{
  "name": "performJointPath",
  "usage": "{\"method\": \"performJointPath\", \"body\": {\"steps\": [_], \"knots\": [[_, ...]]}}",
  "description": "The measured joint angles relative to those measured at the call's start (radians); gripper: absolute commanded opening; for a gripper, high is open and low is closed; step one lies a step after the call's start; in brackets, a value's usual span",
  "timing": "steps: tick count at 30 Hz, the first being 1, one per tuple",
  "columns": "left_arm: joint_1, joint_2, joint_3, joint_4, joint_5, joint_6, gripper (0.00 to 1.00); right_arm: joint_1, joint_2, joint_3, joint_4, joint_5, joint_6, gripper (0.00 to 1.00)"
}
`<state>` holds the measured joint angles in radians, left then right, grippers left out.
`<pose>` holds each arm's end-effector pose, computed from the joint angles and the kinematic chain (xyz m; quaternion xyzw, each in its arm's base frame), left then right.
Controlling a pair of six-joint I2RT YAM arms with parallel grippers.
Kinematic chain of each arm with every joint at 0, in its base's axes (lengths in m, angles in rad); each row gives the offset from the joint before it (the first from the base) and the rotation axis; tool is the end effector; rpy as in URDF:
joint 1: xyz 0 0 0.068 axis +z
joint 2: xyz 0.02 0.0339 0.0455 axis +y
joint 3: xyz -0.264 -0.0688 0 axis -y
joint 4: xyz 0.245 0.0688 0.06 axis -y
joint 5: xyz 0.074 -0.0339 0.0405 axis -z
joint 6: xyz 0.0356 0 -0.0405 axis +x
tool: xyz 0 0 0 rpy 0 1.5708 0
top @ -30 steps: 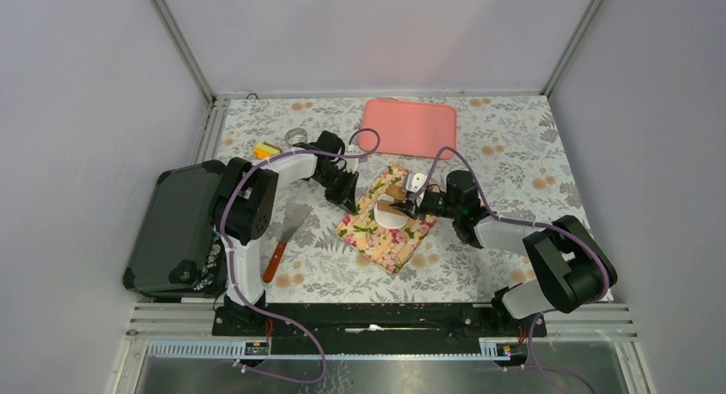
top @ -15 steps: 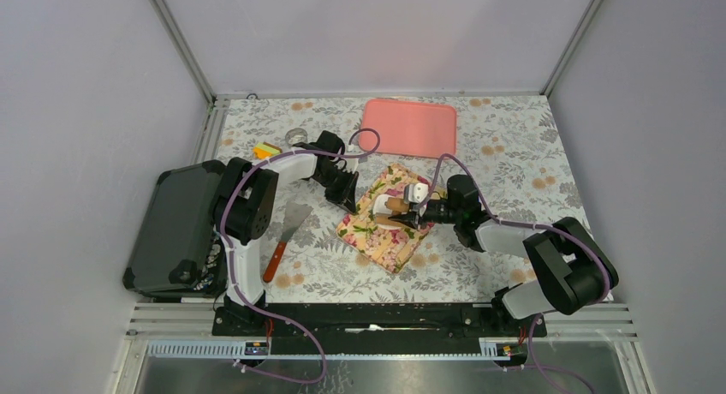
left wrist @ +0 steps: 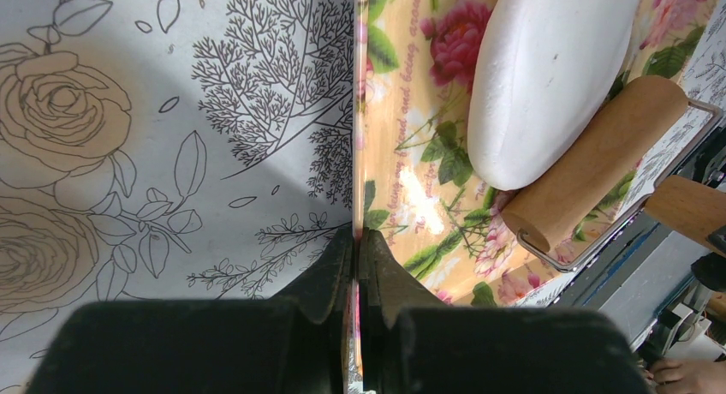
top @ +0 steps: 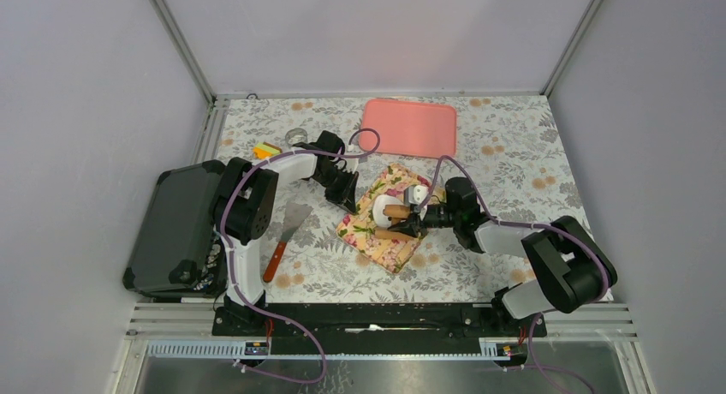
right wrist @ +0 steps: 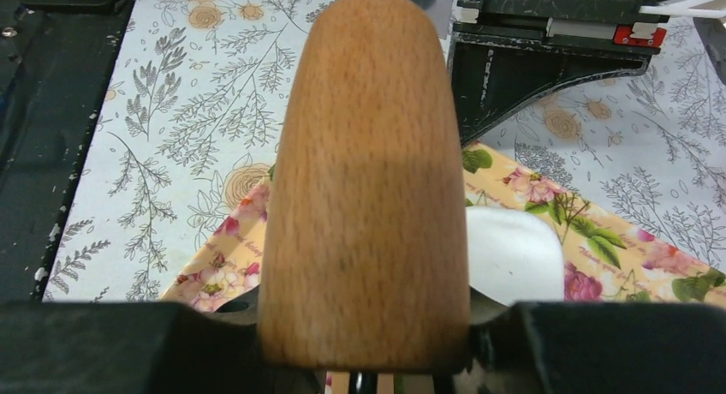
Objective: Roll out the dumpling wrappers from the dough
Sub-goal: Flatten out the dough on the work surface.
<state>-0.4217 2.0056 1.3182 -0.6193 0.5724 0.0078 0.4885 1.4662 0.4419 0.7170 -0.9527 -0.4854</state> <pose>0.3441 -0.1755 0.1435 0.2390 0.9212 -0.2998 0.0661 0.2171 0.1482 0.1693 -0.5749 0.5071 0.3709 0.5242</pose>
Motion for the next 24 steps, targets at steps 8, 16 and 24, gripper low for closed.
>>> {"method": "performJointPath", "body": {"steps": [8,16,24], "knots": [[0.000,0.000,0.000,0.000,0.000,0.000,0.00,0.000,-0.052,0.018,-0.105,-0.018,0.052,0.00],[0.000,0.004,0.005,-0.006,0.002,0.000,0.00,0.000,-0.053,0.255,-0.134,0.027,0.173,0.00],[0.000,0.006,0.008,-0.010,0.004,0.001,0.00,0.000,0.074,0.284,-0.066,0.129,0.209,0.00]]}}
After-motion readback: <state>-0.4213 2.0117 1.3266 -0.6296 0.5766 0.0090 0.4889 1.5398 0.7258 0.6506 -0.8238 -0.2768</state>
